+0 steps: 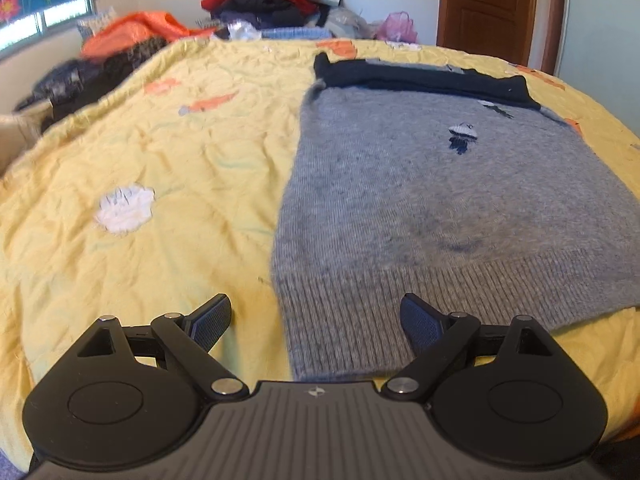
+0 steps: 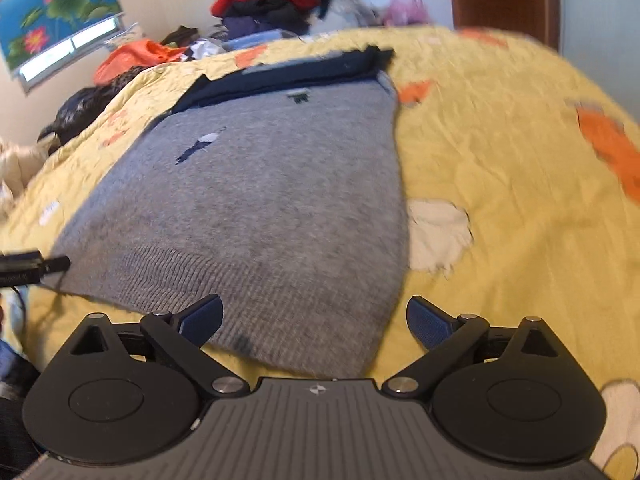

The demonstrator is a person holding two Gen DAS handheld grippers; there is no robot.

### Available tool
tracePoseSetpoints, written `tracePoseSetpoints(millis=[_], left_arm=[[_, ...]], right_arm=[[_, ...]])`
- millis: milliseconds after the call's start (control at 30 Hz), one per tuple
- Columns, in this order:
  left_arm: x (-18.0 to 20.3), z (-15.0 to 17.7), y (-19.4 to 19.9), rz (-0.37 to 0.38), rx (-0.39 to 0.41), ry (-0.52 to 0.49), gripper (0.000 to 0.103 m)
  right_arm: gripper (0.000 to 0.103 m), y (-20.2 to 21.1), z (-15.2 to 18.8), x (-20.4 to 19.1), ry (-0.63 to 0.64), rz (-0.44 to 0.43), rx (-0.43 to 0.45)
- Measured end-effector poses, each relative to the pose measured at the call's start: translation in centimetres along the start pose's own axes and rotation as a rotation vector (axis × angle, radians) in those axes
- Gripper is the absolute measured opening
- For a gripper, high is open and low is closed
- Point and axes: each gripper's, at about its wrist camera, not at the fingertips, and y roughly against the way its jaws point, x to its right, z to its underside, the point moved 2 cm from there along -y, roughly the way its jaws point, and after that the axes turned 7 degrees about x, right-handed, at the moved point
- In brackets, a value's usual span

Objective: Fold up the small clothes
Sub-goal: 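Reposition both tools over the grey hem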

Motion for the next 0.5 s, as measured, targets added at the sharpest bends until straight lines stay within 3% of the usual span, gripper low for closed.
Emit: tracePoseSetpoints(millis=[167,233,300,400,500], left_arm=[[-1.9,-0.5,0.1,0.210,-0.102,0.181,0.092],[-2.5,-0.8,-0.2,0.263,-0.132,0.228,0.092],[-3.3,-1.1,-0.5,0.296,-0.151,0.286,0.091],[-4.8,-1.4,-0.9,0.366,-0.191,0.390,0.091],[-7.1,-1.6,-1.3,0.356,-0.197,0.508,0.091]], right_arm=[[0.096,0.0,-0.7,3.0,-0.209,-0.146,-0.095],[0.088,-0.4,-1.1,3.9,-0.309,-0.219,-0.139],[0.089,-1.1,-1.2,4.3,-0.363,-0.287,-0.179],[0.088,-1.4,-1.6,4.7,-0.397,-0.313,-0.194],[0.086,-1.0,-2.2,5.3,-0.394,-0.269,-0.181]])
